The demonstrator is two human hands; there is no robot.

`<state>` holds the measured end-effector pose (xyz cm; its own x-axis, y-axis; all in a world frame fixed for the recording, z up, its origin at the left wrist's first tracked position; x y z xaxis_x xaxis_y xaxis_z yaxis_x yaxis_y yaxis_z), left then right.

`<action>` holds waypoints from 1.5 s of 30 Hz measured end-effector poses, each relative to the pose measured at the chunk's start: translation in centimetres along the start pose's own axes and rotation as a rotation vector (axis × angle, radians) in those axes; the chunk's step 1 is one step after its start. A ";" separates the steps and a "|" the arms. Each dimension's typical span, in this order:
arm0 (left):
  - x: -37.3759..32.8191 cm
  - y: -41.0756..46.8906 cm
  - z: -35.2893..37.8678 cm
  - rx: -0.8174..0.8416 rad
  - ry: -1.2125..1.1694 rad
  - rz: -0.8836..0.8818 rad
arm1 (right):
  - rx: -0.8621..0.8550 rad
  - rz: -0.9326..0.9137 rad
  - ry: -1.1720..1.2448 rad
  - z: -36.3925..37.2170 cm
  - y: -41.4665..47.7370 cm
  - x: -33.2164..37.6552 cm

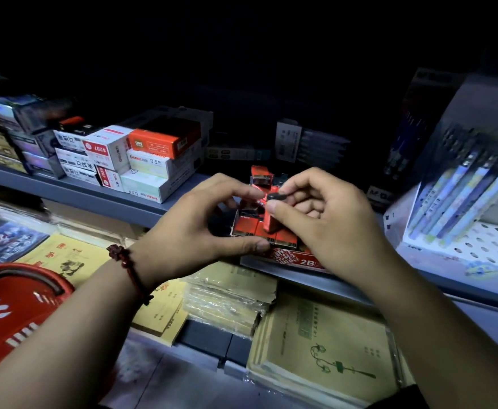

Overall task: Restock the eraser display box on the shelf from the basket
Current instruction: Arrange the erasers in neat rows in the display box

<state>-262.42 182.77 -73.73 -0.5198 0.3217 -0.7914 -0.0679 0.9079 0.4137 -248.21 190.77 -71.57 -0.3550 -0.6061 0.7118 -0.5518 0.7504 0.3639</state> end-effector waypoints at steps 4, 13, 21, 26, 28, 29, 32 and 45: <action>0.1 -0.3 0.6 0.045 0.059 0.008 | -0.046 0.023 -0.049 0.2 0.1 -0.1; 0.8 -0.4 1.0 0.016 0.073 -0.052 | 0.067 -0.052 -0.283 1.1 -0.1 -0.4; 0.7 -0.3 1.1 0.016 0.061 -0.046 | 0.006 -0.062 -0.245 -3.9 -0.6 -1.6; -1.9 0.1 1.7 -0.037 0.145 0.022 | 0.066 -0.023 -0.334 -4.9 -1.0 -3.0; -2.7 0.3 2.4 -0.032 0.191 0.053 | 0.083 -0.037 -0.373 -4.8 -1.3 -2.8; -3.0 0.4 2.9 -0.018 0.231 0.063 | 0.096 -0.047 -0.394 -4.7 -1.4 -2.7; -3.1 0.7 4.1 0.042 0.341 0.082 | 0.183 -0.060 -0.500 -3.7 -1.9 -2.5; -2.2 0.5 5.9 0.133 0.474 0.072 | 0.352 -0.091 -0.487 -2.4 -2.2 -2.7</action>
<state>-256.30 184.10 -74.39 -0.8511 0.2559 -0.4585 0.0762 0.9242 0.3743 -244.19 191.35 -72.82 -0.5532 -0.7771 0.3002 -0.7831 0.6080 0.1306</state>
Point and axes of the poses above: each hand's wrist, its own y-axis towards the middle knuckle, its own z-axis out of the palm, x = y × z, the point moved 10 cm from there along y, towards the middle knuckle, and after that the axes turned 13 degrees about -y, right-handed, at the moved point
